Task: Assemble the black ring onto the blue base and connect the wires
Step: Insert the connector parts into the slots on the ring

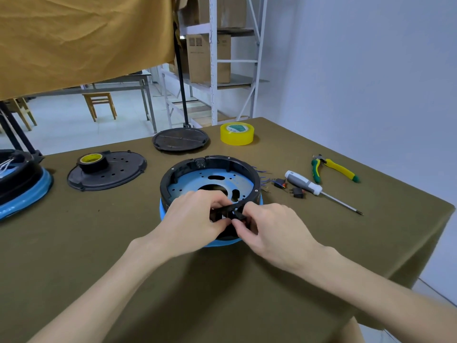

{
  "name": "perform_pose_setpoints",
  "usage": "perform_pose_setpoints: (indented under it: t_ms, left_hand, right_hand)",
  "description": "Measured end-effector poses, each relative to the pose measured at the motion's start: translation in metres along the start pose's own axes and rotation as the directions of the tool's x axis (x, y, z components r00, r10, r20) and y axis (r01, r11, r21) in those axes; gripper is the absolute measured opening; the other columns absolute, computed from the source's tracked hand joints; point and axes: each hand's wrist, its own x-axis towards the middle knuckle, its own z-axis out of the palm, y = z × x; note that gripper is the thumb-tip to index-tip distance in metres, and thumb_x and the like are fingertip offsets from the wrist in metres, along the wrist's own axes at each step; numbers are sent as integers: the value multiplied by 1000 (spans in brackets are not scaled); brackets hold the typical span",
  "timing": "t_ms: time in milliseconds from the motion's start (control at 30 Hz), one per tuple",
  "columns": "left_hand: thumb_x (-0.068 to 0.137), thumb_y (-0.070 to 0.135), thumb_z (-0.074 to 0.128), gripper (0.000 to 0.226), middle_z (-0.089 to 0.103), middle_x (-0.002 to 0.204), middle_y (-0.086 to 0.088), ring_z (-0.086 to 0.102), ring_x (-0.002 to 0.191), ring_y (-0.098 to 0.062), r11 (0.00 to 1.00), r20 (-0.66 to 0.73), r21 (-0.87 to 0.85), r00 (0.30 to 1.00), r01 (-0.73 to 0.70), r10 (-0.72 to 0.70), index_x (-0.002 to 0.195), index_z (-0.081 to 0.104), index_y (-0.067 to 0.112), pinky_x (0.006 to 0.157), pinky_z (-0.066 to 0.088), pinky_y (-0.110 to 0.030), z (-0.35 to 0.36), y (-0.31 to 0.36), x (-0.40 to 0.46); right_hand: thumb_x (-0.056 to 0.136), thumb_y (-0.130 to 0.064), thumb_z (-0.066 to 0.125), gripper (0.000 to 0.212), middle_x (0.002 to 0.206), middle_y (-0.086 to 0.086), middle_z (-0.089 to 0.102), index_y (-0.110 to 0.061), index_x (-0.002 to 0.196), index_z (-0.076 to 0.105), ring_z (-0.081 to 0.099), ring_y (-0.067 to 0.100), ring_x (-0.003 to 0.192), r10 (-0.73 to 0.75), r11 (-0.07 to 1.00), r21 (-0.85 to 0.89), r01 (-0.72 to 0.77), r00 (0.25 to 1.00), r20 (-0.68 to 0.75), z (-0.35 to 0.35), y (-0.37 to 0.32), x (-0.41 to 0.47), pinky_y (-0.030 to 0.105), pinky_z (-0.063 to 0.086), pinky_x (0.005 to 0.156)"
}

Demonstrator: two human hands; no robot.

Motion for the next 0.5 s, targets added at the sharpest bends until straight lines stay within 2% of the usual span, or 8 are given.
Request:
perform_pose_setpoints:
  t_ms: [100,167,233,300,400,500]
  left_hand:
    - [89,33,76,25,72,104,31,65,106,9,999,-17,19,999,-33,33,113,69,40,88,57,-28,1,-2,-1]
    - [91,29,76,31,70,109,31,63,107,11,997,-36,-39,997,-67,66,118,68,39,86,50,-15,0,-3,-1]
    - [93,21,74,30,69,112,26,63,108,5,983,-70,-149,993,-109,100,120,69,34,84,43,-8,-3,-2,-2]
    - [94,13,71,27,71,106,23,64,106,-3,959,-110,-227,983,-167,145,116,73,30,86,42,-9,-7,0,-3]
    - [94,18,72,18,73,95,18,68,97,-9,932,-139,-283,971,-228,195,109,74,28,85,44,-10,-12,3,-5]
    - [92,19,78,15,73,92,17,69,90,-12,911,-182,-331,964,-246,195,102,74,30,81,47,-14,-14,6,-5]
  right_hand:
    - [95,-48,49,30,60,-12,53,-25,79,58,50,12,53,46,979,202,-38,998,-34,-3,3,-9,23,35,48]
    - [95,-43,61,23,61,-11,60,-25,80,62,59,12,54,118,895,433,-105,993,-3,-7,6,-9,25,47,50]
    - [97,-33,69,15,69,-5,71,-22,88,64,69,15,56,186,737,645,-204,978,97,-13,8,-6,29,55,53]
    - [99,-22,70,12,75,10,75,-15,94,62,75,27,62,252,532,797,-285,952,173,-18,9,-1,31,59,55]
    - [96,-15,71,13,79,23,75,-7,96,61,76,37,67,264,297,897,-328,931,253,-24,8,5,36,62,59]
    - [91,-22,76,21,93,29,74,-5,100,66,75,34,76,191,68,918,-391,908,373,-30,9,7,35,62,70]
